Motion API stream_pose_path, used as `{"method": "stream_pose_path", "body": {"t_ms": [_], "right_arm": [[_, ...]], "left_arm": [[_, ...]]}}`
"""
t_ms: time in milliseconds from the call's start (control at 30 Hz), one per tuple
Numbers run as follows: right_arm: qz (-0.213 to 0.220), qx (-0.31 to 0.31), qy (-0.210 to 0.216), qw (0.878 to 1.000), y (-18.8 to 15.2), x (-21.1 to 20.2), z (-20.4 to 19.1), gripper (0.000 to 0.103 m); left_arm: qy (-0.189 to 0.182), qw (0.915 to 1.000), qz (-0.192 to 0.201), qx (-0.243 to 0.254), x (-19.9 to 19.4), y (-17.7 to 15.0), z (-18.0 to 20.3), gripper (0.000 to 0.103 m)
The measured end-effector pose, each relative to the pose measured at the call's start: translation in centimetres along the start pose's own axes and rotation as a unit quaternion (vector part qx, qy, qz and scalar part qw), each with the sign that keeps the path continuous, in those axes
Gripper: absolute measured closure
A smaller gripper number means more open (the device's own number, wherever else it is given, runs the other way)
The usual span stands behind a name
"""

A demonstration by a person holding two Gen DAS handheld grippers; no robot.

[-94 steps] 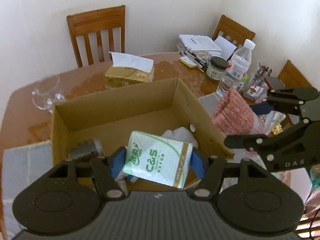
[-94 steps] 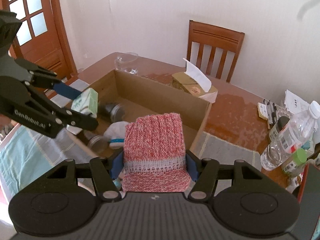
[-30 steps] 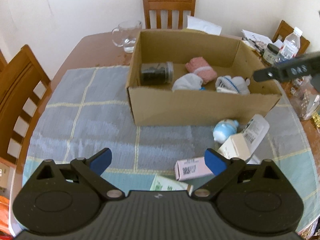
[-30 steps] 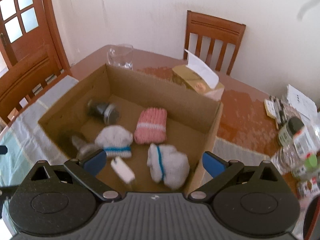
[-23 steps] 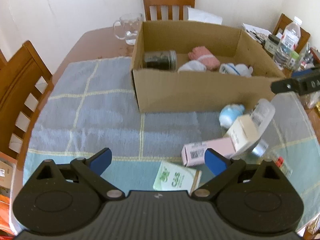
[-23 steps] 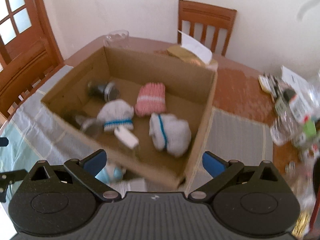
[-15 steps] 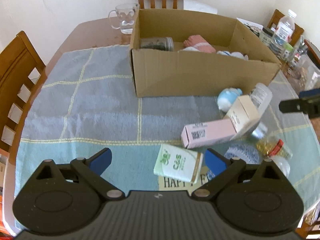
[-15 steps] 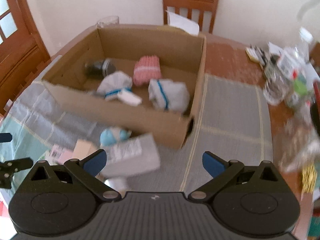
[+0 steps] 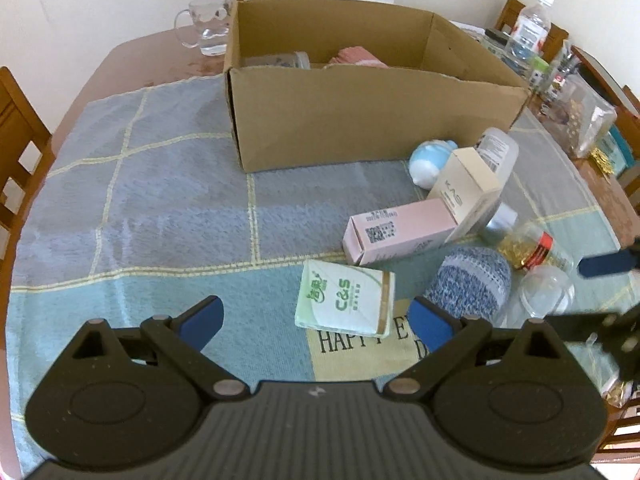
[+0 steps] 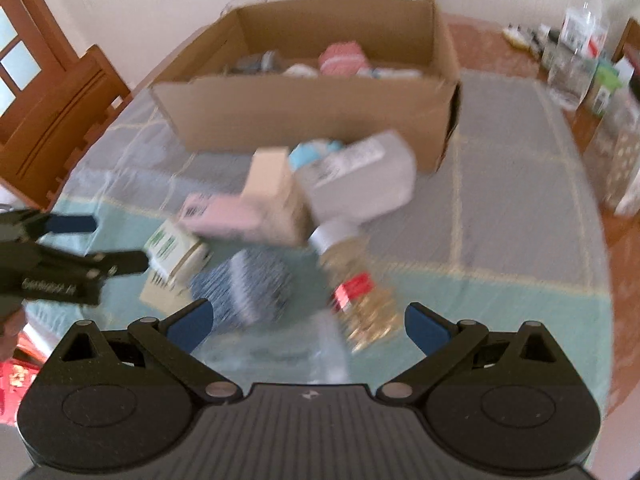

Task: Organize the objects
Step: 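Withdraw both tools from the box back toward the towel, then grasp the C&S tissue pack with the left tool while the right tool grasps the clear jar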

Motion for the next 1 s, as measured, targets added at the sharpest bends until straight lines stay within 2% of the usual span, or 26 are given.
{"method": "stream_pose_path", "body": {"t_ms": [300,600,733,1000], "right_arm": [[-0.015,0.015,-0.004,1.000,-1.8,2.1,-1.6,0.000],[-0.033,0.006,-0.006,0.999,-2.4,2.2,-1.9,0.000],[-0.049,-0.003,0.006,0.999,-2.7,1.9,-2.4,0.000],[-0.056,-0.006,-0.029,0.998,-2.9,2.2,-2.0,0.000]], "left_arm": [[-0.010,0.9999,-0.004,0.005,0.0,-0.6,-0.8,0.004],[-0.022,0.9997,-0.006,0.010,0.3,-0.5,-0.9,0.004],[-0.024,0.9995,-0.008,0.020,0.9,-0.2,-0.4,0.004],[-0.033,0.9981,-0.023,0.048,3.6,0.1,0.6,0.004]]}}
Point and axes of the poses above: each gripper's, at about its wrist camera, not at the fingertips, and x roughly the way its jaws point, z to its right, y to its top, the point moved 5 cm from there along x, roughly the way its jaws point, and after that the axes turned 5 degrees about y, right-handed, at the moved point
